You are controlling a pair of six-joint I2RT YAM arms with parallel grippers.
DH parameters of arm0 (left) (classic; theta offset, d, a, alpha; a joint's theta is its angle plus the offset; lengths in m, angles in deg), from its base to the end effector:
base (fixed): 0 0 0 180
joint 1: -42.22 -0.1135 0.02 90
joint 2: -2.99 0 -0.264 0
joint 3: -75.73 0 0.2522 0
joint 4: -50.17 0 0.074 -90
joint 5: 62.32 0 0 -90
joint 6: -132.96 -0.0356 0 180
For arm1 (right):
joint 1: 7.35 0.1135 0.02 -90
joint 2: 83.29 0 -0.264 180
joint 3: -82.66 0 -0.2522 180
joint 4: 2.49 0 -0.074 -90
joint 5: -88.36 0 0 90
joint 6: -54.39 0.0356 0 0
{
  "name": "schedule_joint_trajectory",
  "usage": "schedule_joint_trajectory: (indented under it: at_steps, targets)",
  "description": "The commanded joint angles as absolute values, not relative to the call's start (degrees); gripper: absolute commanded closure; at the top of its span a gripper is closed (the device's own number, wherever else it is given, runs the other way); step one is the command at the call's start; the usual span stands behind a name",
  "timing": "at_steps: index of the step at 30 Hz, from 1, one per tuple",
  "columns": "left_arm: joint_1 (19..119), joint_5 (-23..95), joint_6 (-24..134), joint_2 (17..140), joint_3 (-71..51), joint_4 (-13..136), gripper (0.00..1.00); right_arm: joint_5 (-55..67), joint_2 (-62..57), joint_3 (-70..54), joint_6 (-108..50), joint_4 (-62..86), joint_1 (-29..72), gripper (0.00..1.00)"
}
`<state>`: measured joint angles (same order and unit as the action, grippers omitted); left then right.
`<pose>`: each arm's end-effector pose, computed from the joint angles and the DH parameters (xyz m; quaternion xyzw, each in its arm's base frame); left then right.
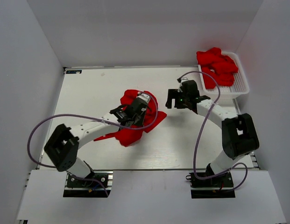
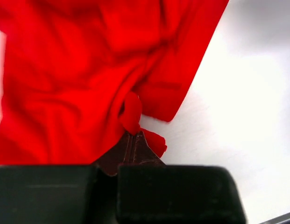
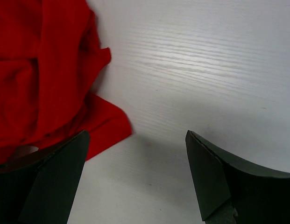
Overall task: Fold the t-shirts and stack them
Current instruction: Flatten out the tshirt
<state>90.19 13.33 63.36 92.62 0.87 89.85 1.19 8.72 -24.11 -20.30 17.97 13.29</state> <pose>0.2243 -0.2357 0.2249 0.1881 0.9267 -0.0718 0.3174 0.3296 0.1260 0.2268 -0.0526 0.9017 0.1535 0.4007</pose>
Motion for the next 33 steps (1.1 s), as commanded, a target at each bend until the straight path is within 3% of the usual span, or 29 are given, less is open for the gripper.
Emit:
schedule_joint_trajectory:
  at_steps: [1, 9, 17, 23, 26, 29, 30, 31, 33]
  targets:
    - [89.9, 6.4, 63.3, 86.9, 0.5, 87.5, 1.00, 3.5, 12.3, -20.8, -23.0, 18.2, 16.7, 0.11]
    - [89.3, -10.6, 67.5, 84.0, -3.1, 94.8, 1.00, 1.7, 16.4, -20.7, -25.1, 19.4, 21.2, 0.11]
    - [89.3, -15.6, 68.0, 80.2, -3.1, 95.4, 1.00, -6.3, 21.6, -18.3, -25.2, 18.9, 24.5, 0.12]
    - [88.8, -16.8, 69.1, 78.8, -2.0, 94.8, 1.00, -13.4, 23.9, -20.1, -22.0, 12.7, 27.4, 0.21]
    - [88.8, -17.6, 70.5, 79.4, -2.0, 95.6, 1.00, -15.6, 25.5, -19.9, -21.5, 12.4, 28.2, 0.35]
    - [88.8, -20.2, 72.4, 79.9, -3.2, 98.3, 1.00, -18.1, 25.2, -20.7, -20.2, 12.1, 28.8, 0.75]
    - [88.3, -20.2, 72.4, 79.9, -3.2, 98.3, 1.00, -18.5, 24.9, -21.4, -18.9, 12.1, 28.7, 0.93]
    - [88.3, -20.7, 72.9, 79.9, -3.2, 98.3, 1.00, -18.8, 24.6, -22.1, -18.4, 12.1, 28.6, 1.00]
    - [88.3, -21.3, 72.9, 79.9, -3.2, 97.6, 1.00, -20.3, 22.6, -23.1, -16.5, 12.0, 28.1, 1.00]
